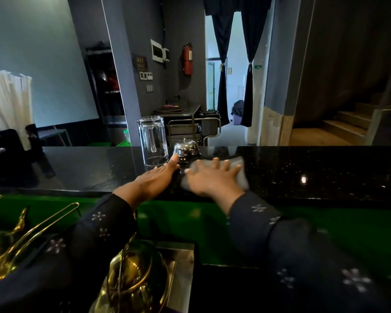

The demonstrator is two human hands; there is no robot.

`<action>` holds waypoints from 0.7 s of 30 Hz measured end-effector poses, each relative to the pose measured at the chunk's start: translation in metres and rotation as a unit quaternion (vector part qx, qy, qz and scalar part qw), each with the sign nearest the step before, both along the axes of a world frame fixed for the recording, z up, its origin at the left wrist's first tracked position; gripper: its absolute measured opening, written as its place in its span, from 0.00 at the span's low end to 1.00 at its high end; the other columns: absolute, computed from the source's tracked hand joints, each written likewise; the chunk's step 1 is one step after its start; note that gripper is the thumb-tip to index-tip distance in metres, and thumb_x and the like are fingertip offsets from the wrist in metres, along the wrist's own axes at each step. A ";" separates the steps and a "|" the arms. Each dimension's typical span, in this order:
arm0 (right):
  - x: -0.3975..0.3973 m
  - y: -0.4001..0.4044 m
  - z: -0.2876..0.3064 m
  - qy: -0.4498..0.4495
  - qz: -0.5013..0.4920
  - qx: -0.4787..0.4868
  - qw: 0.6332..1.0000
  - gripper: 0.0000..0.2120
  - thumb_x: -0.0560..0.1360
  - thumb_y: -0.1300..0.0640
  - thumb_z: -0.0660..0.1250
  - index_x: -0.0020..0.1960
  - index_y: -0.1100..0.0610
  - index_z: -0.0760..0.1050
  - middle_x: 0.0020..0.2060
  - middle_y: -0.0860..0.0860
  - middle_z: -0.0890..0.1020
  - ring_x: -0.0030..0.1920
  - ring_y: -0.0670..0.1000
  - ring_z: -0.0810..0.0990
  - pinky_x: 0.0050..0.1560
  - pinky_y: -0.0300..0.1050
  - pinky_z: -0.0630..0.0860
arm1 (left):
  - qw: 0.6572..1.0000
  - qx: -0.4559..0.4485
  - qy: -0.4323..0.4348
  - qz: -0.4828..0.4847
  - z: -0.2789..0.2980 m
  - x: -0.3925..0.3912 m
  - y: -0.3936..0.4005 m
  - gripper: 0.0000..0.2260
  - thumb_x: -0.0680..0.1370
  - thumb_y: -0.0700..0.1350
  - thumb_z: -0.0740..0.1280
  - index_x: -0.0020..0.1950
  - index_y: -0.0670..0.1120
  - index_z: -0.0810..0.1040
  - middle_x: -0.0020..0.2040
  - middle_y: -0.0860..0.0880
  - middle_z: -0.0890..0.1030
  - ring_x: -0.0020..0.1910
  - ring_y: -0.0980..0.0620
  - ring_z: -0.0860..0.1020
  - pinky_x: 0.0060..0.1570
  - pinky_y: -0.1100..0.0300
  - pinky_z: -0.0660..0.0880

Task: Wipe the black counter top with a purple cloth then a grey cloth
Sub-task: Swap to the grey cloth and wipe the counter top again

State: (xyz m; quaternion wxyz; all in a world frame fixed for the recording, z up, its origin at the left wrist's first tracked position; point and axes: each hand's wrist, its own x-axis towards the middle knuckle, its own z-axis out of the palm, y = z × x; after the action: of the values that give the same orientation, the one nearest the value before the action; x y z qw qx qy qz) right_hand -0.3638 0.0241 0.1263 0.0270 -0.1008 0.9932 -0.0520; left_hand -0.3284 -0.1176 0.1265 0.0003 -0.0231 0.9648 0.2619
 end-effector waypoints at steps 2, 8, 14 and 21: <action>0.010 -0.022 -0.002 0.008 0.018 0.001 1.000 0.31 0.78 0.36 0.41 0.78 0.46 0.44 0.78 0.61 0.43 0.75 0.68 0.40 0.67 0.75 0.33 | 1.000 0.019 0.002 0.000 -0.001 0.000 -0.001 0.36 0.74 0.68 0.32 0.77 0.56 0.55 0.77 0.53 0.56 0.77 0.51 0.49 0.75 0.50 0.44; -0.010 0.046 -0.002 0.034 0.019 -0.030 0.999 0.31 0.77 0.32 0.42 0.77 0.41 0.50 0.79 0.54 0.49 0.77 0.62 0.46 0.71 0.71 0.40 | 1.000 0.010 -0.002 -0.011 -0.002 0.003 -0.007 0.42 0.68 0.73 0.29 0.76 0.57 0.57 0.78 0.54 0.53 0.77 0.50 0.47 0.74 0.45 0.42; -0.052 0.144 0.002 0.017 -0.126 -0.004 0.992 0.34 0.75 0.31 0.42 0.77 0.42 0.51 0.78 0.54 0.51 0.76 0.65 0.50 0.70 0.73 0.45 | 1.000 -0.001 -0.003 0.002 -0.002 0.005 -0.004 0.40 0.69 0.72 0.31 0.77 0.58 0.54 0.78 0.52 0.53 0.77 0.49 0.48 0.73 0.47 0.44; -0.027 0.141 0.007 0.006 -0.096 -0.010 0.995 0.30 0.78 0.34 0.41 0.78 0.41 0.47 0.79 0.55 0.47 0.77 0.63 0.46 0.71 0.70 0.41 | 0.998 -0.057 0.006 -0.019 0.003 0.014 0.009 0.30 0.78 0.63 0.35 0.77 0.53 0.48 0.78 0.51 0.50 0.77 0.54 0.48 0.73 0.57 0.44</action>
State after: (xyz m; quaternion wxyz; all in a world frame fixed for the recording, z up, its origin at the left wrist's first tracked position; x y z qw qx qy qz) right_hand -0.3911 0.1653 0.1336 0.0148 -0.0061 0.9979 -0.0635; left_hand -0.3143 -0.1088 0.1294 -0.0024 -0.0034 0.9784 0.2066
